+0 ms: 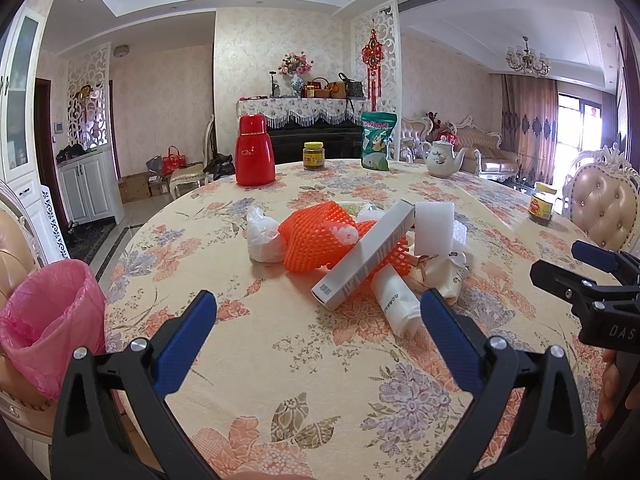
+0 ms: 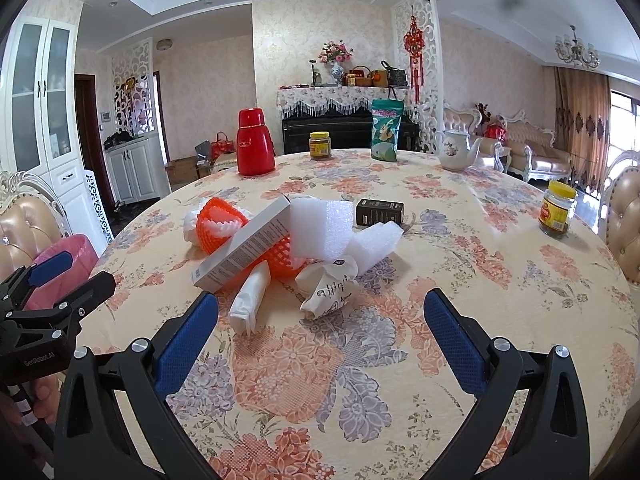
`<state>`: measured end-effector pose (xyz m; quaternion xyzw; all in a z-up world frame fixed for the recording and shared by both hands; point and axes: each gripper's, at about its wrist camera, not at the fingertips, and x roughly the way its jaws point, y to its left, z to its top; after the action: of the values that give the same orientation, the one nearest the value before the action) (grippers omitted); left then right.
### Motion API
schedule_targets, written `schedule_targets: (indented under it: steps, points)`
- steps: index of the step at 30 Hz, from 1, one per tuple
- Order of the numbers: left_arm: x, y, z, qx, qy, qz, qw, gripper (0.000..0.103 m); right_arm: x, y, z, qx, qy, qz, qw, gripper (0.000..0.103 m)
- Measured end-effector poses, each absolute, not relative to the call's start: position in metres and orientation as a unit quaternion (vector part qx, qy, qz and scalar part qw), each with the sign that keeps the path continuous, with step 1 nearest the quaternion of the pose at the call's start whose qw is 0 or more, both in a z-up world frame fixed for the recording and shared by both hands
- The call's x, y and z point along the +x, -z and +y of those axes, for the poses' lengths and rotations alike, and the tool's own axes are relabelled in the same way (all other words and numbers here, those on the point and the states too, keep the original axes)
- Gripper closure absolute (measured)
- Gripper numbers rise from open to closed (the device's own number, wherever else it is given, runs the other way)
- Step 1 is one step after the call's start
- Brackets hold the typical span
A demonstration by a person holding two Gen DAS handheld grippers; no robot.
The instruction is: Collect trash
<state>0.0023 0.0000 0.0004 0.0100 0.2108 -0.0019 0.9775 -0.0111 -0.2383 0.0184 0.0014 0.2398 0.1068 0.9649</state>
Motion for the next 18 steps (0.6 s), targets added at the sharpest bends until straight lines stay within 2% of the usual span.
schedule_targets:
  steps: [18]
  points:
    - [0.0016,-0.0001,-0.0012,0.010,0.003,0.212,0.977,0.004,-0.0111,-0.0142,-0.2420,0.011,-0.110,0.243,0.964,0.007]
